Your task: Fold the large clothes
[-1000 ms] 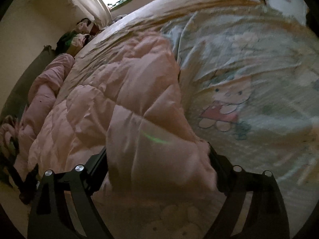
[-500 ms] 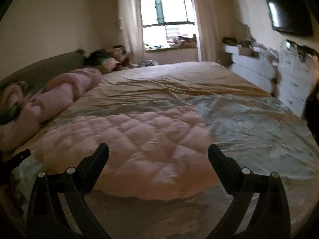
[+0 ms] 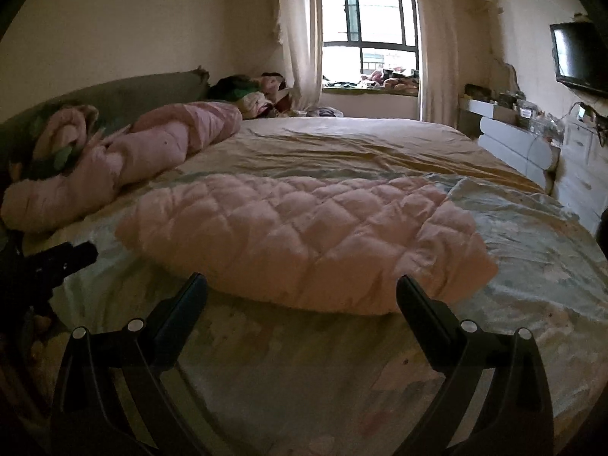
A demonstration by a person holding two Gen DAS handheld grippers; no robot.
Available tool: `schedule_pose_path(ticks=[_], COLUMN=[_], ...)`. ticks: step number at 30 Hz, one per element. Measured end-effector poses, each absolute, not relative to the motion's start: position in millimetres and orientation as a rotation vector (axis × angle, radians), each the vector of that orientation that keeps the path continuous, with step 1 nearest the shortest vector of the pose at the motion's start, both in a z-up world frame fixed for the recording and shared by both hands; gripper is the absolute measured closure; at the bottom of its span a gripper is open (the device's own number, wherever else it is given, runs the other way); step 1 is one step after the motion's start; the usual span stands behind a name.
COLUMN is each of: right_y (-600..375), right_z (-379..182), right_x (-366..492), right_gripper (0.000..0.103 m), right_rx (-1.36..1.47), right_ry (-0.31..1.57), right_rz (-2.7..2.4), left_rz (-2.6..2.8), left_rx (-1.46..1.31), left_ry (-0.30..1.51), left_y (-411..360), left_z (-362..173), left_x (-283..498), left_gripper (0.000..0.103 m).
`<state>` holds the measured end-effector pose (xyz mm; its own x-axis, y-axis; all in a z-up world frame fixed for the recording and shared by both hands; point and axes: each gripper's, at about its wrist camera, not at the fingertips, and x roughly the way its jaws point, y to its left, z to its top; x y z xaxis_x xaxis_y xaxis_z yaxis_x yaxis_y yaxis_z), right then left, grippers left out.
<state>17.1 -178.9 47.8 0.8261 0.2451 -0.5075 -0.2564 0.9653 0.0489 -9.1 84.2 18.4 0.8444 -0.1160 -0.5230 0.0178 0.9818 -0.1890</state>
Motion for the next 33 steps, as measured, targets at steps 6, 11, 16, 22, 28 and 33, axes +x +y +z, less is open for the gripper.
schedule_pose_path(ticks=[6,11,16,22,28,33], right_y=[-173.4,-171.2,-169.0,-167.6,-166.9,-166.1], right_z=[32.4,18.8,12.9,13.1,13.7,14.2], right_x=[5.1,9.9,12.0,12.1,10.8,10.7], right_gripper=[0.004,0.004,0.004,0.004,0.004,0.004], right_rx=[-0.041,-0.033,-0.022,-0.021,-0.014,-0.014], right_ry=[0.559,0.624,0.646,0.635,0.631,0.631], right_rz=[0.278,0.282,0.293,0.294,0.308,0.307], left_rz=[-0.089,-0.098,-0.096,-0.086,-0.083,-0.072], left_rx=[-0.167,-0.165,-0.168,-0.173,-0.176,-0.172], left_ry=[0.58,0.597,0.598,0.603,0.614,0.617], left_y=[73.9,69.6,70.3,68.6,67.9,68.2], left_z=[10.1,4.4,4.0,3.3,1.6,1.3], left_x=[-12.3,-11.8,-12.9,-13.2,-11.5,-11.5], left_gripper=[0.009,0.009,0.009,0.009,0.009,0.009])
